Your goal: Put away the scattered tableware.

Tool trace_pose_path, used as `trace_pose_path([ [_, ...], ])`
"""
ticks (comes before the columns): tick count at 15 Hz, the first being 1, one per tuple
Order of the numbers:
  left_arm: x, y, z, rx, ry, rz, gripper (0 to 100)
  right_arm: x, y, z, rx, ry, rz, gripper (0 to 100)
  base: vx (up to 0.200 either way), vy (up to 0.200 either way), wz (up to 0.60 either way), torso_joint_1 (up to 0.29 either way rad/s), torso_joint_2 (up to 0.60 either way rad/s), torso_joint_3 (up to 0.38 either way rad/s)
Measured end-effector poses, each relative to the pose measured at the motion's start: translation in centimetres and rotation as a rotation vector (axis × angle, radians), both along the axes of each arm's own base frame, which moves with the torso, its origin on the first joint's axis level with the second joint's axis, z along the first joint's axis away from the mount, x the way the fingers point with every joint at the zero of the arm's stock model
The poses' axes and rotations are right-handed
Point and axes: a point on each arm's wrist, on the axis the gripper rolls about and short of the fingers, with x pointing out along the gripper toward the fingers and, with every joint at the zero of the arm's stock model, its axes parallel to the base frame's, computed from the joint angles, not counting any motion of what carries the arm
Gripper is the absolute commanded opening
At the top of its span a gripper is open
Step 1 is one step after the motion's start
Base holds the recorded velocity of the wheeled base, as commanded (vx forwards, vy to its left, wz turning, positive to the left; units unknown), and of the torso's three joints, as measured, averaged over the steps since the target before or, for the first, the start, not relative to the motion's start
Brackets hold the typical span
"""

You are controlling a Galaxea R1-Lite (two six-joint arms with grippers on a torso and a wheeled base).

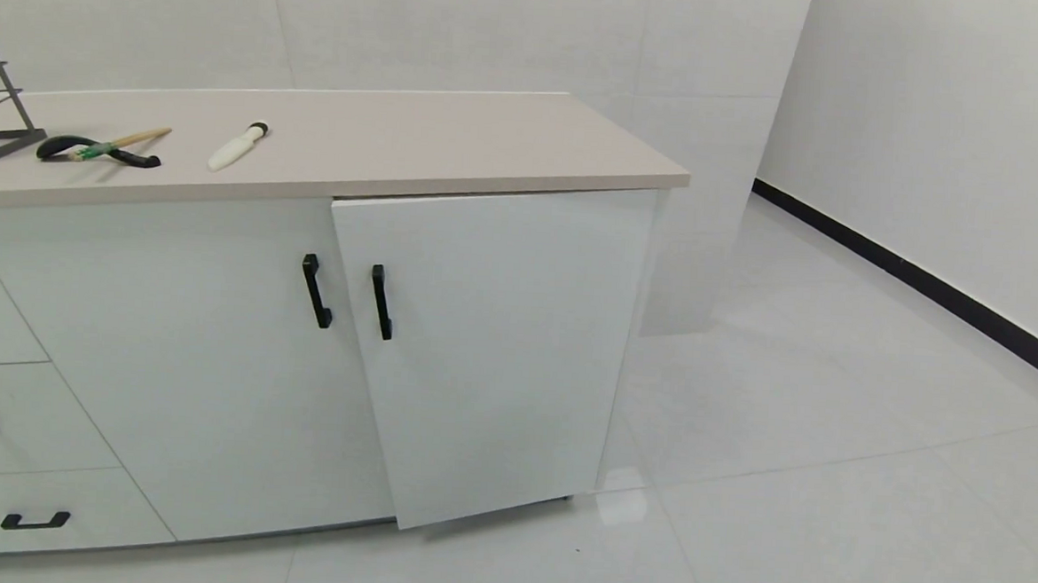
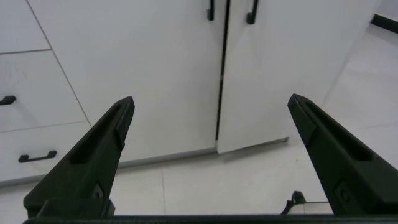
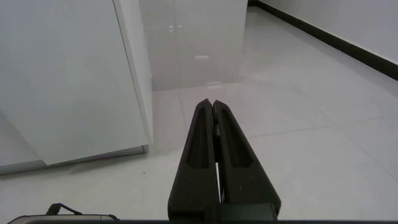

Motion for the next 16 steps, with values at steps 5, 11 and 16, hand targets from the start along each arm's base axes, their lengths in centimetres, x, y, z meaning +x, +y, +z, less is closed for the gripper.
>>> trace_pose_path([
  [5,0.00,0.00,-0.01,-0.001,0.001,0.000,100,0.00,0.00,0.01,-0.001,0.000,0.002,0,0.000,0.000,0.00,0.000,0.00,0.000],
  [11,0.00,0.00,-0.01,-0.002,0.002,-0.002,100,0.01,0.00,0.02,-0.001,-0.001,0.003,0,0.000,0.000,0.40,0.002,0.00,0.002],
  [16,0.00,0.00,-0.01,-0.004,0.001,-0.002,100,0.01,0.00,0.00,-0.001,0.001,0.004,0,0.000,0.000,0.60,0.007,0.00,0.001],
])
